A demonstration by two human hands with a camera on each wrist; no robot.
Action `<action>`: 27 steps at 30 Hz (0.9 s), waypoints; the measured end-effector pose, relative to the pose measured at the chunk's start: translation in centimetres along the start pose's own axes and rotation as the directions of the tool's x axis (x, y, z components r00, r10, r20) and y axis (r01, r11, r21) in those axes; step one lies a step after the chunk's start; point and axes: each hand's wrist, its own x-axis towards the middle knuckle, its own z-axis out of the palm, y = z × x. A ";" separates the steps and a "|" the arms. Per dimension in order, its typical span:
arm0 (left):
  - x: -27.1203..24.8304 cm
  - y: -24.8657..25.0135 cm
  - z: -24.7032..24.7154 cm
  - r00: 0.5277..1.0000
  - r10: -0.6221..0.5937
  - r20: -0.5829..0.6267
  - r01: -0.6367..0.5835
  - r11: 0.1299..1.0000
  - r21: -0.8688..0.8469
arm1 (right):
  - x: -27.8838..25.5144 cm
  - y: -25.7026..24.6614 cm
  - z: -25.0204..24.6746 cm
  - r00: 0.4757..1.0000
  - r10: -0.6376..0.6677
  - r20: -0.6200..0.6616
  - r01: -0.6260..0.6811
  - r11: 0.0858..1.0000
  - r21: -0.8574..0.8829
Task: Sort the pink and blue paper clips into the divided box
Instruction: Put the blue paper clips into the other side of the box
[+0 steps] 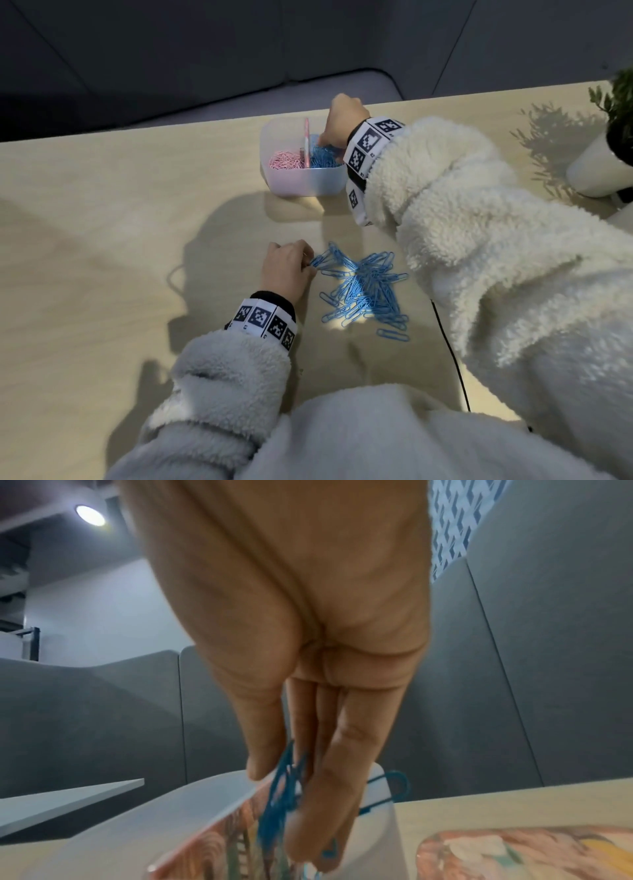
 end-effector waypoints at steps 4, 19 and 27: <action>0.2 0.2 -0.2 0.998 -0.004 0.056 0.007 0.998 -0.059 | -0.3 0.3 0.0 1.000 0.005 0.003 -0.006 0.996 0.085; 0.4 0.7 -0.7 0.990 -0.012 0.140 0.015 1.000 -0.027 | -15.4 9.6 10.0 0.942 -0.212 0.260 0.220 0.976 -0.001; 2.2 1.4 -5.9 0.990 -0.114 0.086 0.127 0.977 -0.171 | -16.0 8.6 10.7 0.942 -0.285 0.179 0.289 0.957 -0.001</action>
